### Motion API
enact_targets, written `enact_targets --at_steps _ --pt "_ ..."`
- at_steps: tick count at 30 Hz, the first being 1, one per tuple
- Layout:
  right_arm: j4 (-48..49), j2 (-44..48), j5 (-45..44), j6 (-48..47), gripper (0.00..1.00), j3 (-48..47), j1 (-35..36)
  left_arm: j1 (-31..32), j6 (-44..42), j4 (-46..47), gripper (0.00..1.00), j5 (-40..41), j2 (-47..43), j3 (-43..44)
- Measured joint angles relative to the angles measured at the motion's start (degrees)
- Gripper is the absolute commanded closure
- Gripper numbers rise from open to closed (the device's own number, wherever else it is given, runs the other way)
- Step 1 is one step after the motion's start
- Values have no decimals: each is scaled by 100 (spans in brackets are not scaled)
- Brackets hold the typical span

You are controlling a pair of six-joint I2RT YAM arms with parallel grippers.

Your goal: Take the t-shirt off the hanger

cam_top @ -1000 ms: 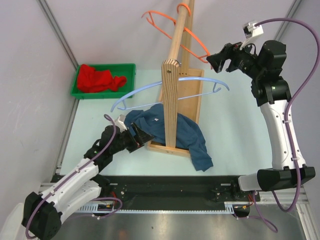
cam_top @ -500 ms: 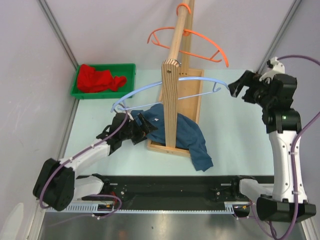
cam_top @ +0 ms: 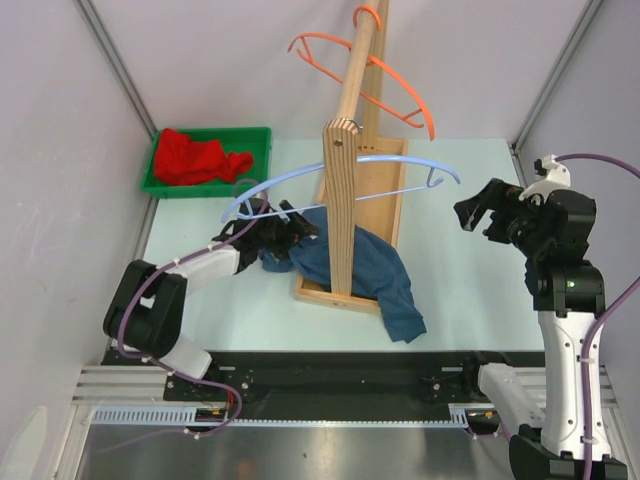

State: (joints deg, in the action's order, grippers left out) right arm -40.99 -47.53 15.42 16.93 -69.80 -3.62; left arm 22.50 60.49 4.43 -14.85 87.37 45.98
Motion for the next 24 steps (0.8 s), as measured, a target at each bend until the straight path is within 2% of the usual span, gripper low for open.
enact_targets --at_steps 2,3,5,7,9,15,20,24 --pt "-37 31 0 -2 4 61 0 -4 0 26 37 20 125 11" --pt "-55 39 0 -2 4 85 0 -11 7 35 53 33 175 13" --pt "-83 63 2 0 4 166 0 -42 -13 33 68 92 240 13" --pt "-101 87 4 0 4 216 0 -109 0 72 89 87 254 13" --pt "-127 111 4 0 4 238 0 -170 -20 138 100 70 249 13" --pt "-125 175 4 -4 4 240 0 -297 -160 -87 100 129 -280 -20" --pt "-122 179 4 -44 4 247 0 -688 -372 -538 100 280 -1633 -297" --pt "-111 175 31 -70 4 282 0 -1408 -507 -1010 100 339 -2841 -651"
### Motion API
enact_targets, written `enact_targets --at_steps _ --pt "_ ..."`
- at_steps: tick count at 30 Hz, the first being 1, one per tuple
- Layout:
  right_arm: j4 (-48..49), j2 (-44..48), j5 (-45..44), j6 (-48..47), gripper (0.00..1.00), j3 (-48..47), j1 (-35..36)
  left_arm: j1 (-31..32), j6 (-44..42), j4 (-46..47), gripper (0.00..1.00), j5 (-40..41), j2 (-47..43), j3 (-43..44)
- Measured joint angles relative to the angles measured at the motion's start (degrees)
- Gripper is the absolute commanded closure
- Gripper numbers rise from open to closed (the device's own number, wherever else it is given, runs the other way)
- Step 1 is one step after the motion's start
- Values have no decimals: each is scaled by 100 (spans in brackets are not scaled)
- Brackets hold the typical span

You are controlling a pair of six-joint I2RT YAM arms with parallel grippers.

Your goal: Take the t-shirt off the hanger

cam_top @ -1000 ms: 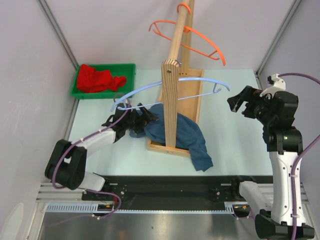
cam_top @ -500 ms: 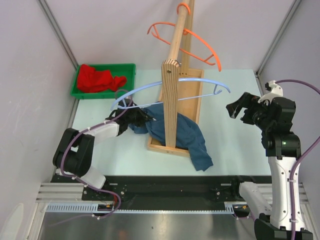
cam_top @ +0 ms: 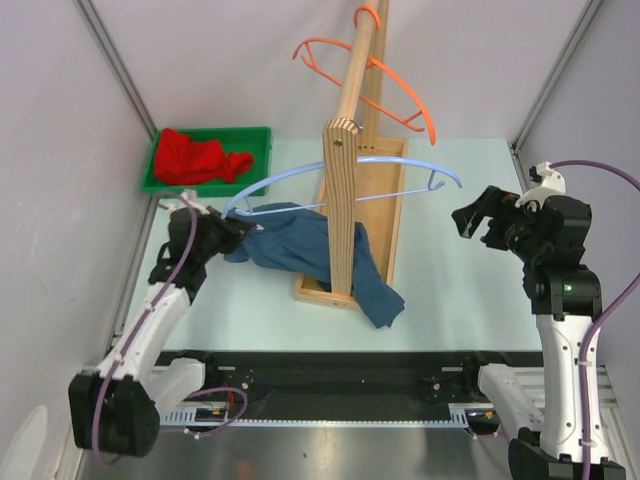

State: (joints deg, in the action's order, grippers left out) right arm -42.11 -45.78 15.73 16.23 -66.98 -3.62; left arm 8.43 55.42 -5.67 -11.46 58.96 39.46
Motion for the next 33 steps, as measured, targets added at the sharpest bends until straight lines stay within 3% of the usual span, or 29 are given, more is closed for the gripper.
enact_targets --at_steps 5,11,18,25,33 --pt "48 -61 136 -7 4 11 0 -940 -153 -570 100 37 -837 -76" --pt "68 -223 234 -90 4 11 0 -1628 -319 -1067 99 79 -758 640" --pt "66 -326 319 -131 4 -9 15 -2074 -501 -990 100 426 -111 2275" --pt "81 -542 310 -192 4 -142 173 -2124 -487 234 100 527 848 3270" --pt "79 -739 271 -234 4 -205 317 -2127 -468 848 100 476 2162 4771"
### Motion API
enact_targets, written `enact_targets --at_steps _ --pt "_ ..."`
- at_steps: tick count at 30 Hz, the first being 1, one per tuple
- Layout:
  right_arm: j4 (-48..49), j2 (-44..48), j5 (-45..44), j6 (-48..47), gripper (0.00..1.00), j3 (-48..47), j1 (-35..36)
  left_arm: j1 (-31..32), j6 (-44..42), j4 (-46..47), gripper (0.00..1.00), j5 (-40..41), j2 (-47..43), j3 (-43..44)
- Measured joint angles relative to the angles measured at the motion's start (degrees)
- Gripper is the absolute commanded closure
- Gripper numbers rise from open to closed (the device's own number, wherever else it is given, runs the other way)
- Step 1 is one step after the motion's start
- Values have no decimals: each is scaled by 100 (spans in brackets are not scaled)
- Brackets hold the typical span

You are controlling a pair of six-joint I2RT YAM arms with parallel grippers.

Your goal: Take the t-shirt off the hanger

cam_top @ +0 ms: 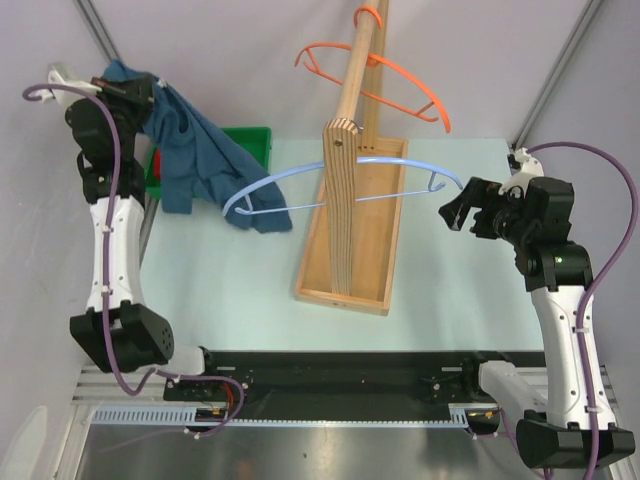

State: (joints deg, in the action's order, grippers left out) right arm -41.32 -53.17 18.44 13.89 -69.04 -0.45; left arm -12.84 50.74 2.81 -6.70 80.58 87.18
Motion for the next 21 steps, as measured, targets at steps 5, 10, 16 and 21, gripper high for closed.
enact_targets --at_steps 5,10,16,21 --pt "2 -50 -20 -2 5 -13 61 48 7 153 100 -15 970 1687" --pt "2 -133 -20 0 5 -20 212 166 44 260 100 -122 3034 5344" --pt "-17 -129 -26 -2 5 -20 227 363 422 1115 100 -278 3526 5615" --pt "-70 -15 -94 -24 5 -20 236 496 424 1071 100 -522 3427 4301"
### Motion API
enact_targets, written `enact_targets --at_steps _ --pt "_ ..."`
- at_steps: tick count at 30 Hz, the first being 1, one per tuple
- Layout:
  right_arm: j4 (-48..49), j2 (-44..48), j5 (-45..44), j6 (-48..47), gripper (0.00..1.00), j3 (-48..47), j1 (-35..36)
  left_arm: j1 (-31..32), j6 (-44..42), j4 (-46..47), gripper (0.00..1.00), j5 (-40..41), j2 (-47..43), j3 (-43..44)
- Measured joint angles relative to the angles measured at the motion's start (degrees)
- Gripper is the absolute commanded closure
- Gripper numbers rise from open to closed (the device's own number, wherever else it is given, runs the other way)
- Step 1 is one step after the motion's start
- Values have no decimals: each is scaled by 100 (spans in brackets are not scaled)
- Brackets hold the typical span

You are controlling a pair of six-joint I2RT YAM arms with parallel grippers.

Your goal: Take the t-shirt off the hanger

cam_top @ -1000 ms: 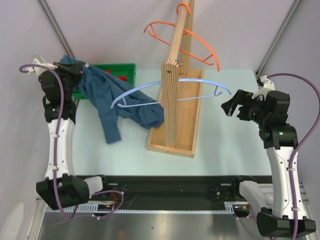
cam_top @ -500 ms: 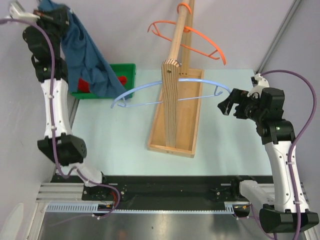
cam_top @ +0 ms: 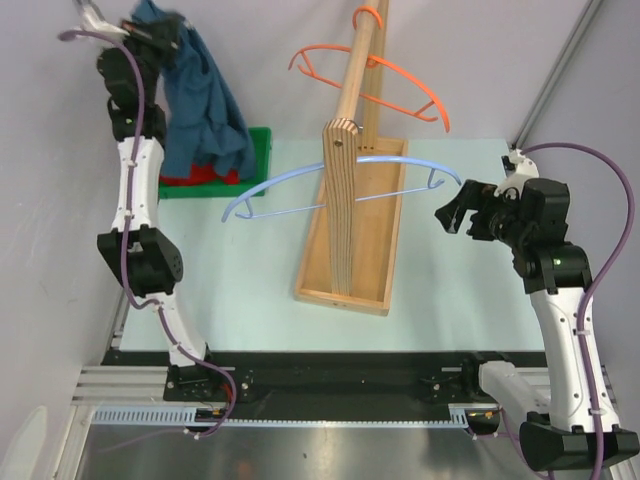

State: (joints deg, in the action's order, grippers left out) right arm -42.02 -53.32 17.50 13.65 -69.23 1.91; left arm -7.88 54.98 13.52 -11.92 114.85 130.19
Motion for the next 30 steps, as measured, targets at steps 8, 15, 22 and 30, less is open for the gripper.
enact_targets --at_steps 8,15,22,30 --pt "-2 262 -9 4 5 48 4 245 -155 -1023 100 109 -225 -2426" --pt "-9 337 -9 7 5 337 13 326 -549 -1156 100 289 -844 -3453" --pt "0 337 -4 26 5 540 20 728 -1246 -863 100 1075 -2098 -5005" --pt "9 334 -9 26 5 564 24 745 -570 -1051 100 2337 -1952 -5744"
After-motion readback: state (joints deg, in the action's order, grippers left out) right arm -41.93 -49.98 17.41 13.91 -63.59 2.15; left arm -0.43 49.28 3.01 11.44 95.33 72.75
